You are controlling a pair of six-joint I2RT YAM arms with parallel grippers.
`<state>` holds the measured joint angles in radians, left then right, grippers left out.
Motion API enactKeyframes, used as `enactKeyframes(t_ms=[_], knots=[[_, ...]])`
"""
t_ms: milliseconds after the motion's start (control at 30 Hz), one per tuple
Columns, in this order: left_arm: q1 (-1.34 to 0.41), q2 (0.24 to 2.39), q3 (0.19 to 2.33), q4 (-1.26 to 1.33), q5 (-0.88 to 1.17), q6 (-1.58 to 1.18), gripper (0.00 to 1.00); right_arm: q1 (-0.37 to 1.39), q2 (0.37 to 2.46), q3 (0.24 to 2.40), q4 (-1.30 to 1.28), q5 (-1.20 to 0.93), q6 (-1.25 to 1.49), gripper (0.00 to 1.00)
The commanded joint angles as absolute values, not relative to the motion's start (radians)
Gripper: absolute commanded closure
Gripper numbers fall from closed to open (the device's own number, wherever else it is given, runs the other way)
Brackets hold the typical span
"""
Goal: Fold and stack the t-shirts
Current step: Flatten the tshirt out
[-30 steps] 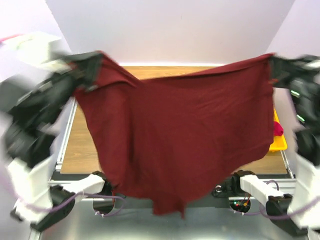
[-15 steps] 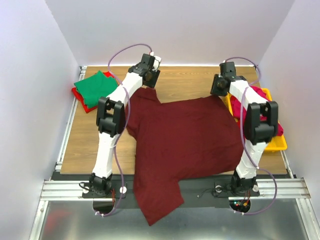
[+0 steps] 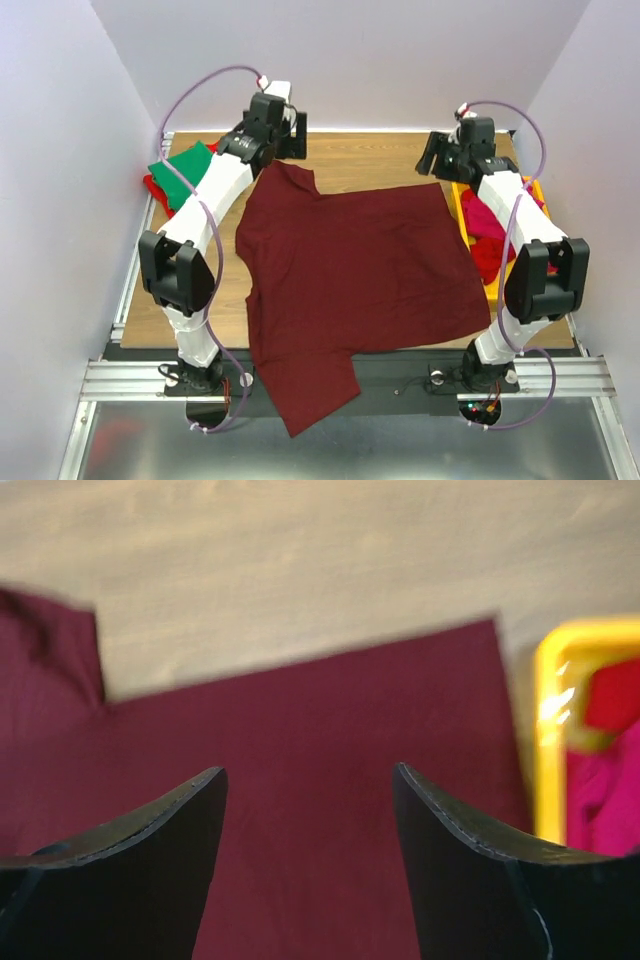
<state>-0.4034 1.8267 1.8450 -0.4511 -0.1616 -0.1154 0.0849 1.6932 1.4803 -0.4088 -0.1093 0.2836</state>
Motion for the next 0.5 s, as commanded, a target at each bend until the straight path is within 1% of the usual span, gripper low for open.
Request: enactKeyframes(t_ms=[0,67,200,467], knots=[[-0.394,1.890,1.694,-0.528,-0.048,-0.270,0.02,0.098,1.678,1.368,-0.397,-0.256,0.281,0.27],[-0.391,1.902,1.643,-0.512,-0.011,-0.294,0.02,0.110,1.681,1.341,-0.396,-0.264,0.284,0.27],[-0.380,1.974,1.617,-0.485,0.072,-0.340,0.02,0.144,1.712,1.313,-0.384,-0.244,0.288,0.27],[-0.367,2.092,1.614,-0.445,0.104,-0.345,0.02,0.173,1.868,1.319,-0.362,-0.206,0.299,0.27]])
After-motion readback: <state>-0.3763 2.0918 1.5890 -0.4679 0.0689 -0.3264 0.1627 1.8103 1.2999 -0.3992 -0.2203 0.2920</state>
